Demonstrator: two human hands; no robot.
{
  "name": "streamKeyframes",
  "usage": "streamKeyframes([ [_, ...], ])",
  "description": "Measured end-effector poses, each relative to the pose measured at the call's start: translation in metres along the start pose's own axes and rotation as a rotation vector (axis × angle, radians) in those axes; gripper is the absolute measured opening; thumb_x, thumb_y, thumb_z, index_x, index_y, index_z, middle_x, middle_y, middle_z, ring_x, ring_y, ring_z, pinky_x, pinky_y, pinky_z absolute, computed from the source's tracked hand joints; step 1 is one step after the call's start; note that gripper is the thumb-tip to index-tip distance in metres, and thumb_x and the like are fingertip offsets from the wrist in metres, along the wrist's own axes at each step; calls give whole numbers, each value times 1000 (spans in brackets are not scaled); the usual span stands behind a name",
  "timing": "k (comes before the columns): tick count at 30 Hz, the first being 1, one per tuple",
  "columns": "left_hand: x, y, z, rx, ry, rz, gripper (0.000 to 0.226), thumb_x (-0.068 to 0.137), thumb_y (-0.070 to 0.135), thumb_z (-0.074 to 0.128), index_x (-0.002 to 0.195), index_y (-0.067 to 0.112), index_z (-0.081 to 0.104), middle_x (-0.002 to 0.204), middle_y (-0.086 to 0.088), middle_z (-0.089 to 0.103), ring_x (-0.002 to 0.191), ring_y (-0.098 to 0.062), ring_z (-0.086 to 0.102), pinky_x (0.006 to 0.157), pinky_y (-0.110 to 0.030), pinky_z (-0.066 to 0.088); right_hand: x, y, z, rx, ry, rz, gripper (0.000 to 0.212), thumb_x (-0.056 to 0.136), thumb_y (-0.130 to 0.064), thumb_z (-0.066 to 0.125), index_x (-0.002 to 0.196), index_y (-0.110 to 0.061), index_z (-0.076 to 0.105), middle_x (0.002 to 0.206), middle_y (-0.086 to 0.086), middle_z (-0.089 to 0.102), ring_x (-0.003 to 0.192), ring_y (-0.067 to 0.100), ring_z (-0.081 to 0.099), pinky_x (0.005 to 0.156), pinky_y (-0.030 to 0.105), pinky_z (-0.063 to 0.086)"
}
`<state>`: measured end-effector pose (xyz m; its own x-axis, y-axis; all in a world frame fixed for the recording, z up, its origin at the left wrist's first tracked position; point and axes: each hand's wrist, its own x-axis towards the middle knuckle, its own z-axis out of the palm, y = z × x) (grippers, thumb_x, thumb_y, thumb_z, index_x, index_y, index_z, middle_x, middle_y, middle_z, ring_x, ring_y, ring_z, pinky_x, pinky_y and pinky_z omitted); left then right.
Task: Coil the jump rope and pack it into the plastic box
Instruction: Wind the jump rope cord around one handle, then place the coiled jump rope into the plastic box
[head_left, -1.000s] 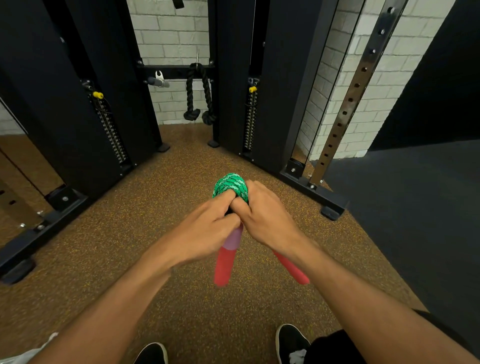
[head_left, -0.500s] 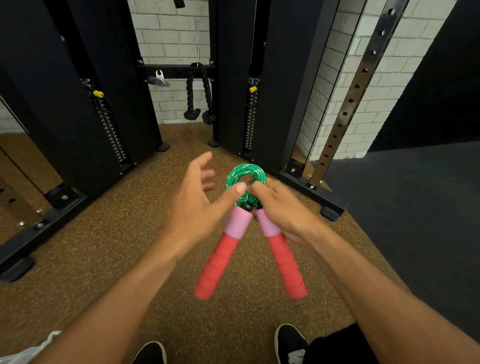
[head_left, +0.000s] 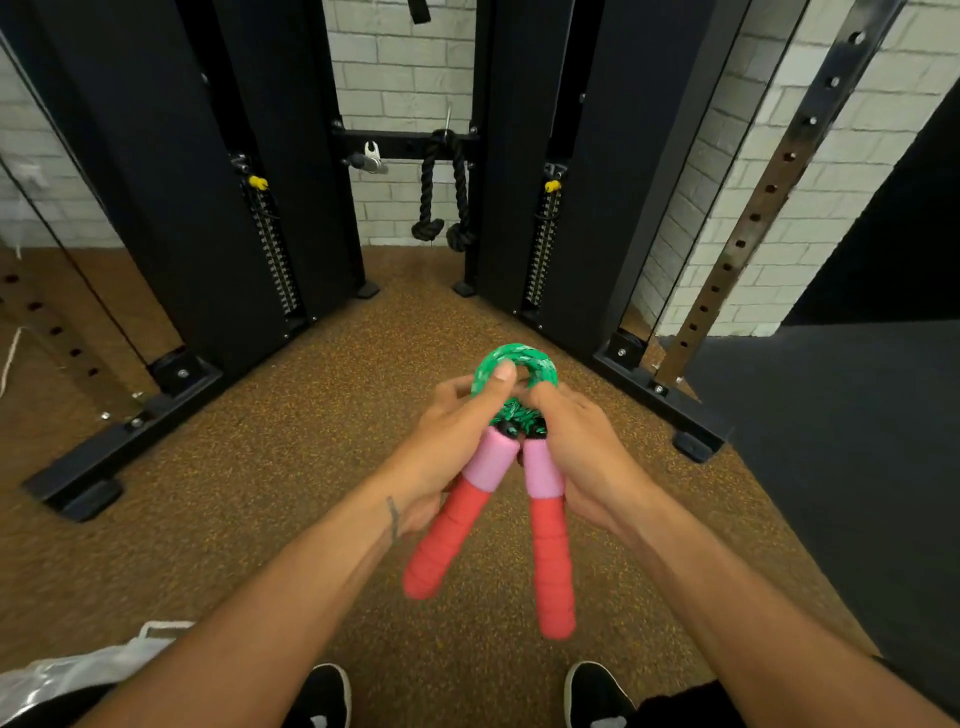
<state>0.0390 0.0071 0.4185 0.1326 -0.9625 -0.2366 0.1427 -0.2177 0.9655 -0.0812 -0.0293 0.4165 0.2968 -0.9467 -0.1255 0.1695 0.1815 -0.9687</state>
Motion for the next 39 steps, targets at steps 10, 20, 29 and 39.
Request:
streamKeyframes([
  [10,-21,-8,-34,-107,-180,-89,57,82,7,76,130,14,47,112,-9,67,82,-13,70,68,-29,58,7,18,48,231,248,12,9,93,-9,58,89,-9,66,91,11,63,89,26,59,83,42,51],
  [20,-35,7,-117,241,-113,-156,83,74,-6,71,140,28,33,116,-20,65,81,-32,66,82,-59,56,12,39,116,292,180,112,14,93,-7,57,103,0,65,98,17,68,86,24,66,78,40,53],
  [29,-49,-8,-194,356,-74,-181,74,74,-7,72,132,24,38,114,-9,61,80,-28,69,76,-52,59,14,70,139,214,-156,291,11,95,-6,56,102,-11,64,90,10,74,78,21,68,71,39,59],
  [39,-133,-155,-315,299,141,-283,62,75,2,77,126,19,46,115,-11,64,96,-23,69,76,-38,62,-8,216,236,-12,-408,706,15,95,0,53,107,-5,60,107,23,67,89,29,67,74,43,60],
])
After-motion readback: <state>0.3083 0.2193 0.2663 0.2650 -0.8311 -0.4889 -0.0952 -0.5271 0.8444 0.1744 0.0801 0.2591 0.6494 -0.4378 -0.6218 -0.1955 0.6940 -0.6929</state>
